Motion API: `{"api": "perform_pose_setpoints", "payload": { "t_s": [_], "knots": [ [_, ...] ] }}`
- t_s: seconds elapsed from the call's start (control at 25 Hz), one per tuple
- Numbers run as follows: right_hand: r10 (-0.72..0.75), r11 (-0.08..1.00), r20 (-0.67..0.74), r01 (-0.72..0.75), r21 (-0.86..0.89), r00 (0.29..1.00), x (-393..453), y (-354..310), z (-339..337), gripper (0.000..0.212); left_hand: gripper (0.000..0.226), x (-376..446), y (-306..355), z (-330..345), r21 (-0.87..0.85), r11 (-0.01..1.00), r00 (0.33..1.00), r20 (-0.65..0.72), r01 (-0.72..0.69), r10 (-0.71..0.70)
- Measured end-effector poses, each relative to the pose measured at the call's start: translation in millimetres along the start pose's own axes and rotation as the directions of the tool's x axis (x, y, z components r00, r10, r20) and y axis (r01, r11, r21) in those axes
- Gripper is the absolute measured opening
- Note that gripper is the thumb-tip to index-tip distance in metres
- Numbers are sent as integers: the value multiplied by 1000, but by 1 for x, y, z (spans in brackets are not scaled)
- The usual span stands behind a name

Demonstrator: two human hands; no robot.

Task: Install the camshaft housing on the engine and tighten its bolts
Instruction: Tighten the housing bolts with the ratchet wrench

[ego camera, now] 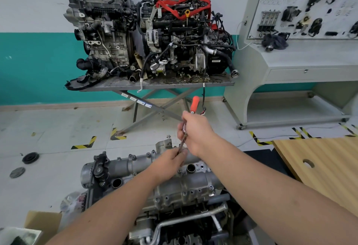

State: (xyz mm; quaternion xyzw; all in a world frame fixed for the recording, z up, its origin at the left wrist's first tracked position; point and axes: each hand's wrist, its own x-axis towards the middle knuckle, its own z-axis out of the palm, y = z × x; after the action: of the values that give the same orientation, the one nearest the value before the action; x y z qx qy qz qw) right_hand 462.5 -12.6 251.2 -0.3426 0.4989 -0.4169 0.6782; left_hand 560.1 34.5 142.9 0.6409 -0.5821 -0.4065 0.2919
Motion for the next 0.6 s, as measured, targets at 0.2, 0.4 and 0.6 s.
{"api": "perform_pose_setpoints", "payload": {
  "t_s": [0.2, 0.4, 0.6],
  "knots": [
    [71, 994, 53, -66, -91, 996, -10, -10, -23, 25, 51, -4, -4, -10, -118, 988, 978, -193, -99, 75],
    [-397, 281, 133, 259, -924, 908, -11, -16, -63, 49, 52, 3, -9, -19, -42, 997, 977, -206, -71, 61],
    [-192, 334, 397, 440, -834, 897, -22, -29, -85, 43, 58, 2, -2, -18, -146, 984, 993, -69, -103, 94]
  ]
}}
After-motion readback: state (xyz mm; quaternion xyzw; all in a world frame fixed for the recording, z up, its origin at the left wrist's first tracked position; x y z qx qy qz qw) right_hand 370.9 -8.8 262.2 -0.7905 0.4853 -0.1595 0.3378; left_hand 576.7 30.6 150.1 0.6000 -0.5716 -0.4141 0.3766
